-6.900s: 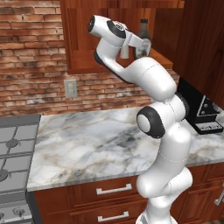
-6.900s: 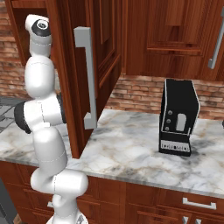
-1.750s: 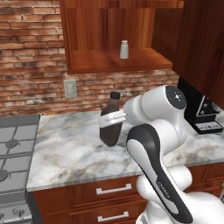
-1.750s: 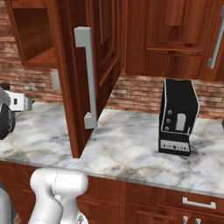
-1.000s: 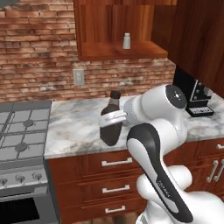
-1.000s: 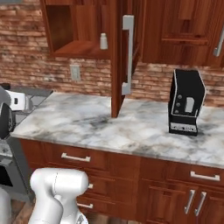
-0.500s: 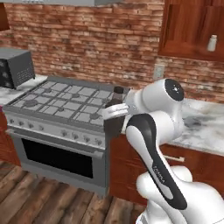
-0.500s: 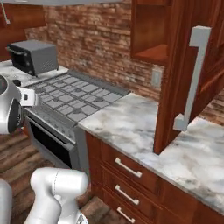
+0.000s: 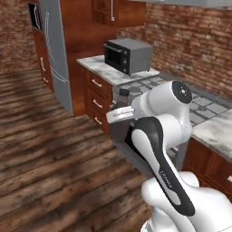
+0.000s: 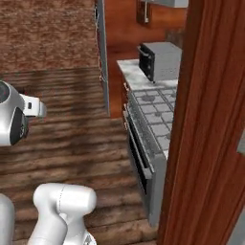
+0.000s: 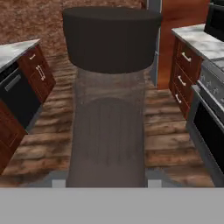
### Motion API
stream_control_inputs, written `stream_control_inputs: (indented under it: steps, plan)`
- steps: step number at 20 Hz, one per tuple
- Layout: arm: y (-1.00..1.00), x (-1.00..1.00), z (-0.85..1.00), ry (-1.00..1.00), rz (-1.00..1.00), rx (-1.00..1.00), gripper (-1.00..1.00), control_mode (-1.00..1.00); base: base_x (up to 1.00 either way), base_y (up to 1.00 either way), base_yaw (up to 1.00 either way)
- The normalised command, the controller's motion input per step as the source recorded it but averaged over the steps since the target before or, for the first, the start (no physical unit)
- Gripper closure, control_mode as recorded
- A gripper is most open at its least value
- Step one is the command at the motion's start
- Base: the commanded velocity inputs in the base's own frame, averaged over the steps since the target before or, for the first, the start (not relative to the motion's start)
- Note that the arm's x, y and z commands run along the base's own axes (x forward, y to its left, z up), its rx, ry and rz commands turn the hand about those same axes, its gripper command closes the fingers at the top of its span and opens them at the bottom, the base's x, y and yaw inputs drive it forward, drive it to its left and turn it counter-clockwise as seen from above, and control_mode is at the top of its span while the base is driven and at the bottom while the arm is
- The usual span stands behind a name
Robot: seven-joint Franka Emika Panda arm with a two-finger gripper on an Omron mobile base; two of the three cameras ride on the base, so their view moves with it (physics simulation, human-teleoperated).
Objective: Move the shaker and syrup bottle from the cabinet to the dining counter.
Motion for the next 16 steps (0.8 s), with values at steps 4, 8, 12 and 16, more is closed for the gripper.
stream_control_inputs:
  steps: [4,8,12,16]
  plan:
    - [0.00,0.00,0.00,0.00,0.00,0.00,1.00,1.00,-0.02,0.05,1.00]
    - [0.00,0.00,0.00,0.00,0.00,0.00,1.00,1.00,0.00,0.07,1.00]
    - [0.00,0.00,0.00,0.00,0.00,0.00,1.00,1.00,0.00,0.07,1.00]
    - [0.00,0.00,0.00,0.00,0.00,0.00,1.00,1.00,0.10,0.05,0.94]
